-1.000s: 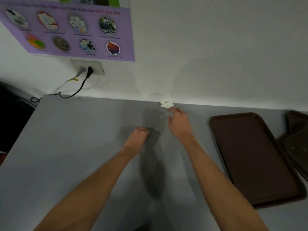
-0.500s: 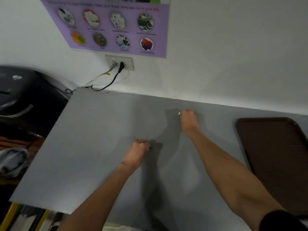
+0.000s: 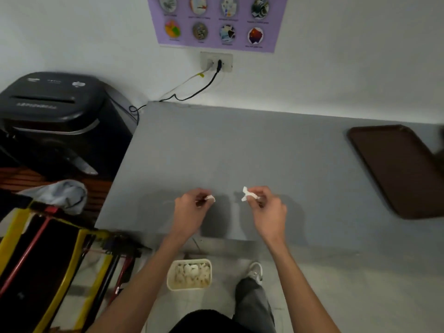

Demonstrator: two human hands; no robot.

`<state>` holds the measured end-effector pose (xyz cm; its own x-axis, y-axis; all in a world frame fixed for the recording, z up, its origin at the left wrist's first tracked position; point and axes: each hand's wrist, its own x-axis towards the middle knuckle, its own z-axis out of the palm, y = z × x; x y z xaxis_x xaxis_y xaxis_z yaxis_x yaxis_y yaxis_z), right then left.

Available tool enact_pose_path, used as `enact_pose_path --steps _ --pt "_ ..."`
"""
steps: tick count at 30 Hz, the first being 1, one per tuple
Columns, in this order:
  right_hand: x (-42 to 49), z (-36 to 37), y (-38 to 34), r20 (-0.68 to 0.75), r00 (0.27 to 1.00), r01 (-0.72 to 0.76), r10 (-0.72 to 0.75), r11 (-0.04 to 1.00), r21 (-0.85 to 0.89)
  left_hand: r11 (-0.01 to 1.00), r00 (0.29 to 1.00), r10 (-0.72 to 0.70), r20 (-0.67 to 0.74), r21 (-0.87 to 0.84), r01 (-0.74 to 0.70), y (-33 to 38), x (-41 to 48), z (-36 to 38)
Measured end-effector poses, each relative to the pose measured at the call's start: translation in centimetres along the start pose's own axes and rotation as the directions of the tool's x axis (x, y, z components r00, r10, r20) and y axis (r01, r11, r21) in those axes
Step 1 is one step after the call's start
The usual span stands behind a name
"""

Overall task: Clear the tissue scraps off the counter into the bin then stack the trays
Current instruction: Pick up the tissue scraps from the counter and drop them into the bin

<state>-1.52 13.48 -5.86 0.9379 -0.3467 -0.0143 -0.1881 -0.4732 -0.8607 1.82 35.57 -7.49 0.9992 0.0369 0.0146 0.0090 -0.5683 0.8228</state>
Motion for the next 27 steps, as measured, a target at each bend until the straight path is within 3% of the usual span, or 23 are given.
enact_pose_path --steps 6,12,20,27 --pt "-14.6 3.0 -3.6 -0.057 0.987 -0.136 0.149 0.973 0.185 0.983 0.996 -0.081 0.024 -0.163 0.084 -2.9 -10.4 -8.8" --pt "-23.7 6.0 -2.6 0.017 0.977 -0.214 0.215 0.956 0.202 0.983 0.986 -0.127 0.108 -0.116 0.139 -7.3 -18.2 -12.7" --pt "-28.6 11.3 5.5 0.087 0.951 -0.298 0.295 0.954 0.018 0.956 0.953 -0.279 0.115 -0.065 0.288 -15.3 -23.7 -11.1" --pt "-27.9 18.3 16.3 0.125 0.926 -0.355 0.356 0.934 -0.036 0.897 0.891 -0.427 0.154 -0.056 0.439 -24.2 -24.1 -3.8"
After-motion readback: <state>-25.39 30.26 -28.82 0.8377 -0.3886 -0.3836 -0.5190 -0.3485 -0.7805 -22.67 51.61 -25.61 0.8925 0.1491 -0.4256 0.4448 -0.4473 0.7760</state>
